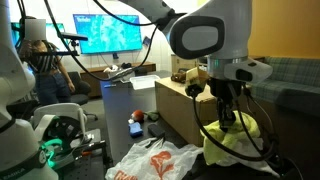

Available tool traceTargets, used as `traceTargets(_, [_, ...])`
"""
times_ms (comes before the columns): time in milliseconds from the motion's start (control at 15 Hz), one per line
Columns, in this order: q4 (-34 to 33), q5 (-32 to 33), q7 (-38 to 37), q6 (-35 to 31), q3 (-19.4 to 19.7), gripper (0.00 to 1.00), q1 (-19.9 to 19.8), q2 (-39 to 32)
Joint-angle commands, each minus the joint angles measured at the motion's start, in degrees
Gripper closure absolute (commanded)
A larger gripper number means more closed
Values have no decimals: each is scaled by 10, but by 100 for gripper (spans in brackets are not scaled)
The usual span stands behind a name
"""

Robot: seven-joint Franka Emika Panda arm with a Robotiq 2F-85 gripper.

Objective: Put the objects on top of the box on to the table and the objects on the table on to the top of the box

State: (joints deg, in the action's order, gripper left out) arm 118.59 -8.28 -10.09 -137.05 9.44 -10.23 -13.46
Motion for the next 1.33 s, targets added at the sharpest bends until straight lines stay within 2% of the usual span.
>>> traceTargets(0, [-6,-11,-62,16,13,97,-1,-5])
traceTargets(200, [-19,-11,-125,39,27,97,-2,-24])
traceTargets(533, [-40,-54,-225,66,43,97,-10,-52])
traceTargets(600, [-42,-70,-241,67,44,64,-12,-56])
traceTargets(667, [-44,-79,-259,66,46,64,-11,-58])
traceTargets(800, [-46,-85,-287,59,48,50,-8,-58])
traceTargets(1000, [-46,-60,-332,56,50,27,6,-45])
traceTargets(1133, [-45,-27,-326,55,44,12,21,-33])
traceTargets(1267, [-41,42,-324,66,41,0,51,-9])
